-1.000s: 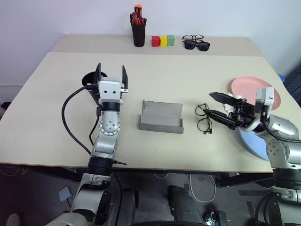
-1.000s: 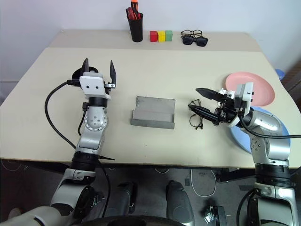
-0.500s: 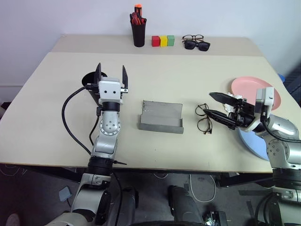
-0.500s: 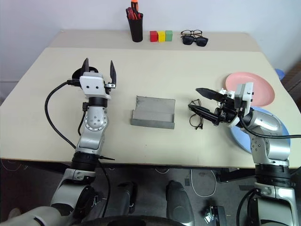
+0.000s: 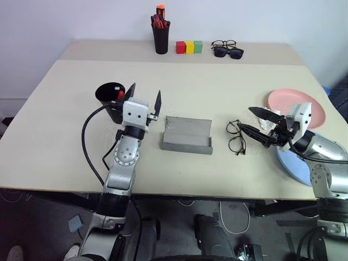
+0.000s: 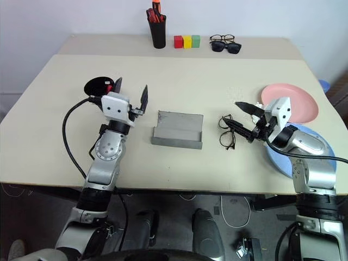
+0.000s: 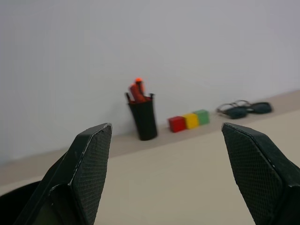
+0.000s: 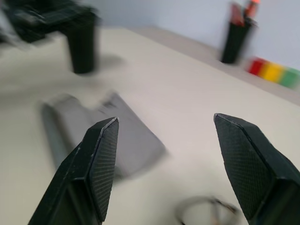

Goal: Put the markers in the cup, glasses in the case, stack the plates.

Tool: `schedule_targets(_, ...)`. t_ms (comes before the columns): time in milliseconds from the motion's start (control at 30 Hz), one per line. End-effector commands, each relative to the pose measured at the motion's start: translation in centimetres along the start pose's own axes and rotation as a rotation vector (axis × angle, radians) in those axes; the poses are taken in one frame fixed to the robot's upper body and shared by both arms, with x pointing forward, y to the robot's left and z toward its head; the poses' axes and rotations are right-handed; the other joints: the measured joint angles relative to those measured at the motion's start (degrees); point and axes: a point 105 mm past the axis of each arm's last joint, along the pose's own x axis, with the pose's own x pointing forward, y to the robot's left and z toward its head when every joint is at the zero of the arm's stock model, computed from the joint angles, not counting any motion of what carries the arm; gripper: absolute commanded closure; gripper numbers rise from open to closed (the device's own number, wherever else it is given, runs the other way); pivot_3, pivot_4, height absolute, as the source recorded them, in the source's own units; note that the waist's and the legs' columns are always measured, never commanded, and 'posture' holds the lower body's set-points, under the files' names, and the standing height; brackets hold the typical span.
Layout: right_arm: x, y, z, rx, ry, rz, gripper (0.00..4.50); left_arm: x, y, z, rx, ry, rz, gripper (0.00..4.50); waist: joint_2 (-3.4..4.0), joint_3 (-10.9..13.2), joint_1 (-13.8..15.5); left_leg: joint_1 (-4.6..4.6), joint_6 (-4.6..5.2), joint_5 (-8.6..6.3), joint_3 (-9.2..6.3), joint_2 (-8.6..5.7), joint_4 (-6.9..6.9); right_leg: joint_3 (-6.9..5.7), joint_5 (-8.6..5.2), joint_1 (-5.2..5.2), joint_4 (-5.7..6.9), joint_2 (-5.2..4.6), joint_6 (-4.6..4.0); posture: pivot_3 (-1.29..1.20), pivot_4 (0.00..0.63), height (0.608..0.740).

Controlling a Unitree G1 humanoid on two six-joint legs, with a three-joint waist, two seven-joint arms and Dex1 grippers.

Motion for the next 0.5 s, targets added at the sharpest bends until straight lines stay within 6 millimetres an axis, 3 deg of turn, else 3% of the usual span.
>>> schedule_targets(33, -0.5, -2.5, 0.0, -0.075, 0.017, -0.219, 1.20, 0.0, -0.4, 1.3, -0.021, -0.043, -0.018, 0.68, 0.00, 0.00, -0.12, 0.01, 0.00, 0.00, 0.00, 0.00, -0.01, 0.00, -0.01, 0.00, 0.00, 0.00, -0.02, 0.00, 0.150, 0.740)
schedule_targets(200, 0.0, -3.7, -0.9, -0.153, 0.073, -0.430, 1.20, -0.1, -1.3, 0.5, -0.043, 0.022, -0.093, 0.68, 0.05, -0.03, -0.12, 0.02, 0.00, 0.00, 0.00, 0.01, -0.03, 0.00, -0.01, -0.02, 0.02, 0.00, -0.03, 0.00, 0.150, 0.740)
schedule_targets(333, 0.0, -4.0, -1.8, -0.120, 0.106, -0.513, 1.20, -0.8, -2.7, -0.4, -0.017, 0.125, -0.264, 0.68, 0.05, -0.03, -0.16, 0.00, 0.00, 0.00, 0.00, 0.01, -0.03, 0.00, -0.01, -0.02, 0.01, 0.01, -0.03, 0.00, 0.150, 0.740)
schedule_targets(500, -0.1, -4.5, -2.5, -0.111, 0.132, -0.619, 1.20, -1.1, -2.7, -0.6, -0.052, 0.147, -0.272, 0.68, 0.06, -0.03, -0.22, 0.00, 0.00, 0.00, 0.00, 0.01, -0.04, 0.00, -0.02, -0.02, 0.01, 0.00, -0.04, 0.00, 0.150, 0.740)
